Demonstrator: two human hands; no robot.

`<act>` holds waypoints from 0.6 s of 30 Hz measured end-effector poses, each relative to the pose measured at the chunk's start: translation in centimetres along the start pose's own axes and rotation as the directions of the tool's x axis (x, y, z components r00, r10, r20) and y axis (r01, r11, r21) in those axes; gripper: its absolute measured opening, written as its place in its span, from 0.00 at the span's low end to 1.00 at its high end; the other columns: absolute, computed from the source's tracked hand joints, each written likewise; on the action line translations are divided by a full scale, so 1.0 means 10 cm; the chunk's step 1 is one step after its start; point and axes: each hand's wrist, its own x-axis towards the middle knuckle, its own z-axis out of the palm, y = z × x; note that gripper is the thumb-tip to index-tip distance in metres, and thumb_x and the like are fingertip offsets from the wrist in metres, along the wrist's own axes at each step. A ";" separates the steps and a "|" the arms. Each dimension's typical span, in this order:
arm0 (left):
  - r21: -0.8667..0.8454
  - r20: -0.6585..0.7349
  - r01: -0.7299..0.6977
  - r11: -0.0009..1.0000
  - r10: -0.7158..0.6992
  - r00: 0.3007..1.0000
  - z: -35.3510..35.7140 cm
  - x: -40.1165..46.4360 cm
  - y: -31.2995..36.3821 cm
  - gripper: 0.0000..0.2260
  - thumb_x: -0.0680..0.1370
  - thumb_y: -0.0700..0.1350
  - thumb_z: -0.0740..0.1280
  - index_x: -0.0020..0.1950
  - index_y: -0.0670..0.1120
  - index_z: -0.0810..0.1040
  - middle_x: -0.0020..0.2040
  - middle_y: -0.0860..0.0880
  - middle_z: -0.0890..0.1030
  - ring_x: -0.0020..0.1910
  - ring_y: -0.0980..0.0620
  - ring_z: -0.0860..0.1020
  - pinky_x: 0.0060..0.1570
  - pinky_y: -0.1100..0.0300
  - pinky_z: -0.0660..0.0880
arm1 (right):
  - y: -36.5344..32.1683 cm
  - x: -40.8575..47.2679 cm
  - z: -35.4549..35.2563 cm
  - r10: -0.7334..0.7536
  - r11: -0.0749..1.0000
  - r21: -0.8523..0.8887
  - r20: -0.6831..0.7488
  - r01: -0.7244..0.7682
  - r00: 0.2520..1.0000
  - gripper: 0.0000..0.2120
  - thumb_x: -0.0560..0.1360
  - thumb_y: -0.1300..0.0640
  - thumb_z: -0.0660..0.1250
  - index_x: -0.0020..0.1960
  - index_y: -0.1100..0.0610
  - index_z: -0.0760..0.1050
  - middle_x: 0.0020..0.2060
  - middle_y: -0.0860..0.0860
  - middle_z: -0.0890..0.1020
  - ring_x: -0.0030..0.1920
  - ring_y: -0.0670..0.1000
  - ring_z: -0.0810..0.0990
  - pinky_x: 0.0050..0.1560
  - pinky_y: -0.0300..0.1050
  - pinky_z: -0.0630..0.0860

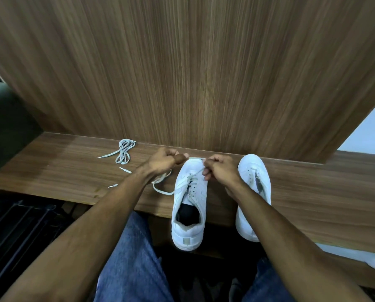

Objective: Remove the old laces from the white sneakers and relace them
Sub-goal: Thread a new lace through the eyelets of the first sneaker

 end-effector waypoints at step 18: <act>-0.013 0.068 -0.054 0.998 0.055 0.996 0.17 0.02 -0.28 0.11 0.79 0.42 0.66 0.38 0.40 0.76 0.29 0.51 0.71 0.23 0.63 0.66 0.26 0.71 0.65 | 0.16 -0.02 0.06 -0.033 0.985 -0.168 0.031 0.038 0.999 0.11 0.77 0.61 0.65 0.36 0.58 0.75 0.26 0.55 0.79 0.22 0.50 0.75 0.29 0.41 0.73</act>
